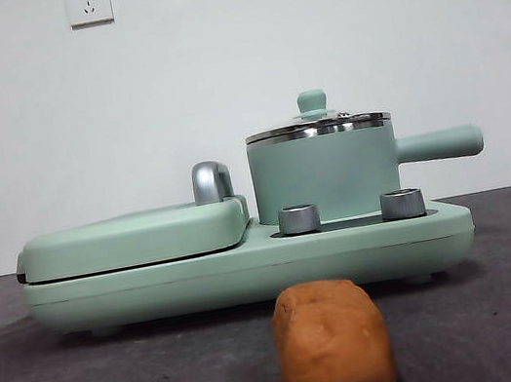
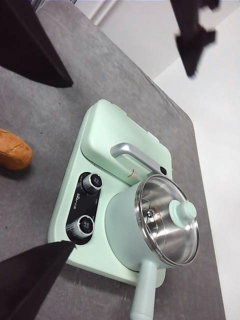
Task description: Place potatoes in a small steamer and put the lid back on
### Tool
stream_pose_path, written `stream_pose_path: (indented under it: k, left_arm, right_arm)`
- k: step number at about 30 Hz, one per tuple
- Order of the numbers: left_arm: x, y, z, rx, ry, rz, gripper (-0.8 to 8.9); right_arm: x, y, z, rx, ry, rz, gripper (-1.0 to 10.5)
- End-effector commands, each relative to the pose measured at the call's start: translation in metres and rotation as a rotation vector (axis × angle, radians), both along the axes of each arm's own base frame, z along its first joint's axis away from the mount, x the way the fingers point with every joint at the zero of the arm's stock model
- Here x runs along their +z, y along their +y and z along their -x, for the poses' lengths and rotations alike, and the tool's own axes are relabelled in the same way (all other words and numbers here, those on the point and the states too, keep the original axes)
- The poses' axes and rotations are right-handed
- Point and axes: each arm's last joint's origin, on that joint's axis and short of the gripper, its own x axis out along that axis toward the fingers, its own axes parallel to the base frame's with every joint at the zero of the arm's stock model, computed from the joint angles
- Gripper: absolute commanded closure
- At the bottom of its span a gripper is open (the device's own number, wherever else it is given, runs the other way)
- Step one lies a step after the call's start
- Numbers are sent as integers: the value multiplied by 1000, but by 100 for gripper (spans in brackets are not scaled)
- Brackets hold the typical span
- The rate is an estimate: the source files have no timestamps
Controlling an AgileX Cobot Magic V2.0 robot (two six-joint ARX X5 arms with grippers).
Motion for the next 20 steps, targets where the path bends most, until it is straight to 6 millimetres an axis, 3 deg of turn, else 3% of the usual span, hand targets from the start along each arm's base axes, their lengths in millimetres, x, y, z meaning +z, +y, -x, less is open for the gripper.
stream_pose_path:
  k: [1, 10, 20]
  left_arm:
    - [4, -23, -24, 7, -61, -46, 375]
    - [-9, -82, -86, 128, -153, -190, 376]
    - [-39, -125, -117, 150, -171, -258, 376]
  right_arm:
    - [4, 0, 0, 6, -21, 8, 459]
    - [4, 0, 0, 5, -21, 7, 459]
    - [4, 0, 0, 5, -19, 7, 459]
